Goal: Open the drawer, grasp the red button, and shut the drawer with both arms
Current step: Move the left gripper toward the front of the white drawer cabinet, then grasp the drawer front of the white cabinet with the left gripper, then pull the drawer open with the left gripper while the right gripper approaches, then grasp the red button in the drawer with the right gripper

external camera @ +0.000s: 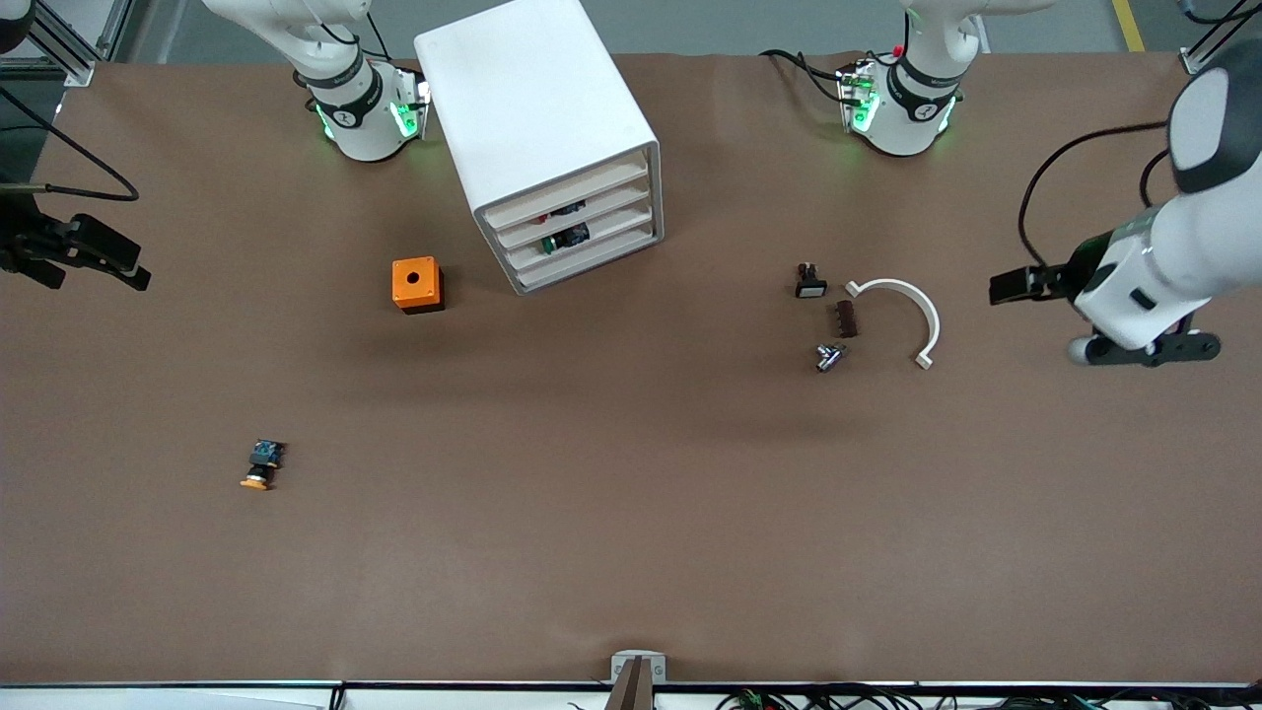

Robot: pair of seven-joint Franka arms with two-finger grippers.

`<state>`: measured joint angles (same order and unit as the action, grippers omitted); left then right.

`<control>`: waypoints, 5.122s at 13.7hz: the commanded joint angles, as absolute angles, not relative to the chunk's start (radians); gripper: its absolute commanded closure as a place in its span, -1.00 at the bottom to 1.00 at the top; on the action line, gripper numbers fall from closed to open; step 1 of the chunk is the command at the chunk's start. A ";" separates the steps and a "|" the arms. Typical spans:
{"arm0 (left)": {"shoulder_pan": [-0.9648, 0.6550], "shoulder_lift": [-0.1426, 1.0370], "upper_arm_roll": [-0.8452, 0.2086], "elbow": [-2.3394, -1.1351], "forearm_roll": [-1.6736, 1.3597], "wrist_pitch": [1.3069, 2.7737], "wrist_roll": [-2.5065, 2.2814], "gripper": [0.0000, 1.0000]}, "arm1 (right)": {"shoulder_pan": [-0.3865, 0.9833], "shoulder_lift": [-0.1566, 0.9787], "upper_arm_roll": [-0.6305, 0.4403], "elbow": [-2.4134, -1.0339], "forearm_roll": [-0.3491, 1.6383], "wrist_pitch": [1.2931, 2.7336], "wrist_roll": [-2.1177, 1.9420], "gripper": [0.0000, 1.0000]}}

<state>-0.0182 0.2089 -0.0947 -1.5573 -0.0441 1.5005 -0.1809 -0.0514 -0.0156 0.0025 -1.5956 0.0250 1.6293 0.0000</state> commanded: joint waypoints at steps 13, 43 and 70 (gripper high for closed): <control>-0.336 0.570 -0.095 -1.460 -0.133 1.503 -1.217 -1.00 | -0.041 -0.038 -0.003 -1.621 0.008 1.643 0.017 -1.00; -0.653 0.859 -0.097 -1.442 -1.022 1.496 -2.292 0.29 | -0.044 0.006 -0.003 -1.628 0.012 1.628 0.017 -1.00; -0.466 0.815 0.049 -1.206 -0.678 1.525 -1.982 -0.99 | 0.515 0.137 0.000 -1.739 0.061 1.854 1.233 -1.00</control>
